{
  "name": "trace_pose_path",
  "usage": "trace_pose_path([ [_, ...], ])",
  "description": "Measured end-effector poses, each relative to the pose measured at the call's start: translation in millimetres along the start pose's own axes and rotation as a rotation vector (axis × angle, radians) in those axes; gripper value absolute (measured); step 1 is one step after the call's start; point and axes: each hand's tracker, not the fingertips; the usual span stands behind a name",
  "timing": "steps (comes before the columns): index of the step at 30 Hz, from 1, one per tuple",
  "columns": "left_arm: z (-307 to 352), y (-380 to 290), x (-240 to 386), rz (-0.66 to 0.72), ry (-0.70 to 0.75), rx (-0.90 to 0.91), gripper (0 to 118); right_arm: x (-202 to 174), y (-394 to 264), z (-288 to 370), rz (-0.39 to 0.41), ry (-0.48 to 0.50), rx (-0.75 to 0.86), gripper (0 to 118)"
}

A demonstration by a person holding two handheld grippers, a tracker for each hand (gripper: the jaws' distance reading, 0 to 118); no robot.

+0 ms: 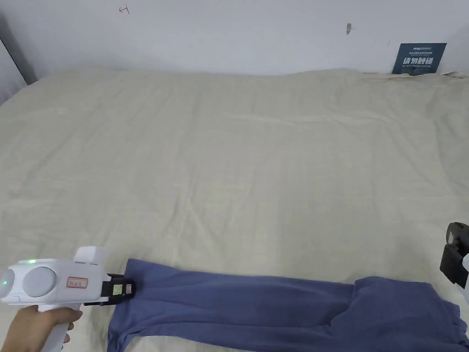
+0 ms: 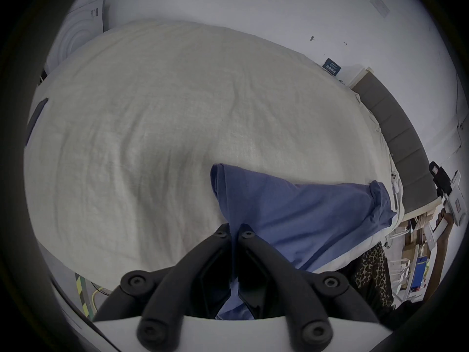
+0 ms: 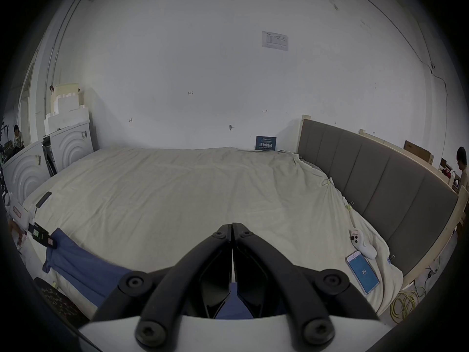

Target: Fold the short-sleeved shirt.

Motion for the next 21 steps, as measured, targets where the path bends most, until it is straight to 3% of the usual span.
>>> trace_pose_path([
  [9,43,2,-12,0.053,0.11,0.029,0,3,2,3,-0.004,0.014,0.015,0],
  [13,49,10,10,0.144,0.129,-0.006,0,4,-1,6,-0.012,0.018,0.016,0],
  [21,41,29,109,0.004,-0.102,-0.03,0,10,-7,11,-0.018,0.026,0.003,0],
])
